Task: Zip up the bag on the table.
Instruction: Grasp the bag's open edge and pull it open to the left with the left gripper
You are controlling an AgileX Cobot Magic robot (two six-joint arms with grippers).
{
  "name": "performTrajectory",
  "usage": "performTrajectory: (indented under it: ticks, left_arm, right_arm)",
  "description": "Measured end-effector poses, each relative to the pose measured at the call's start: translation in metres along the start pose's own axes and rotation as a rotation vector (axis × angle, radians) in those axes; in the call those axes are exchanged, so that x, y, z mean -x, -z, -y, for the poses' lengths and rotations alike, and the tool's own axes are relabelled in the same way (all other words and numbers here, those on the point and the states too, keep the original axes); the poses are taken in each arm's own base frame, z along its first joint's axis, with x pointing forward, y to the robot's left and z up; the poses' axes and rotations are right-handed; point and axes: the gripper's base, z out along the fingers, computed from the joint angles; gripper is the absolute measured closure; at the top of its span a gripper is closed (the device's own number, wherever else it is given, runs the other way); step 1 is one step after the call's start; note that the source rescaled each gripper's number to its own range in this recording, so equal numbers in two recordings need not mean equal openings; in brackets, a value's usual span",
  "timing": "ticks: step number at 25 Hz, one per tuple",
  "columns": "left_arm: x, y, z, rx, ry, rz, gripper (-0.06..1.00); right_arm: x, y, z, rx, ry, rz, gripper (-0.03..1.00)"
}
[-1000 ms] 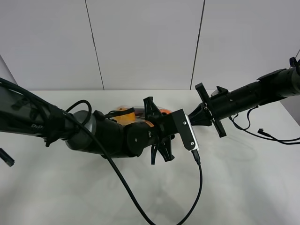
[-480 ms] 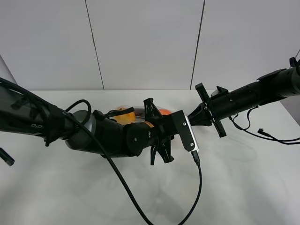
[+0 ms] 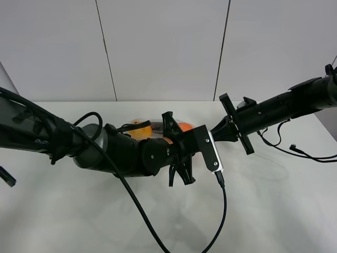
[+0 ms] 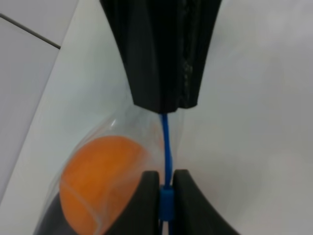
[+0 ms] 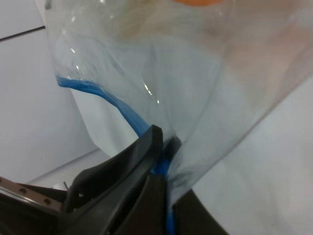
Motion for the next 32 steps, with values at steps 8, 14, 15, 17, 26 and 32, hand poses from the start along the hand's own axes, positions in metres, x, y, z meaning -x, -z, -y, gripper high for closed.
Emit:
performTrajectory:
  ticks: [8,14,15,17,26,32]
  left_arm:
    - [-0.008,-0.003,-0.010,0.026,-0.012,-0.015,0.94]
    - [-0.054,-0.005,-0.030,0.073,-0.070,-0.129,0.94]
    - [-0.062,-0.004,-0.033,0.092,-0.070,-0.147,0.94]
    - [-0.075,-0.003,-0.040,0.137,-0.070,-0.178,0.94]
    - [-0.134,0.010,-0.061,0.272,-0.064,-0.323,0.94]
    - [-0.175,0.020,-0.077,0.299,-0.026,-0.428,0.94]
  right_arm:
    - [0.000,0.000,-0.001,0.007,-0.003,0.003,0.97]
    - [0.002,0.000,-0.001,0.011,-0.008,0.017,0.97]
    - [0.002,0.000,-0.001,0.012,-0.009,0.017,0.97]
    - [0.002,0.000,-0.001,0.016,-0.011,0.019,0.97]
    - [0.002,0.000,-0.002,0.026,-0.015,0.018,0.97]
    - [0.001,0.000,-0.002,0.024,-0.012,0.012,0.97]
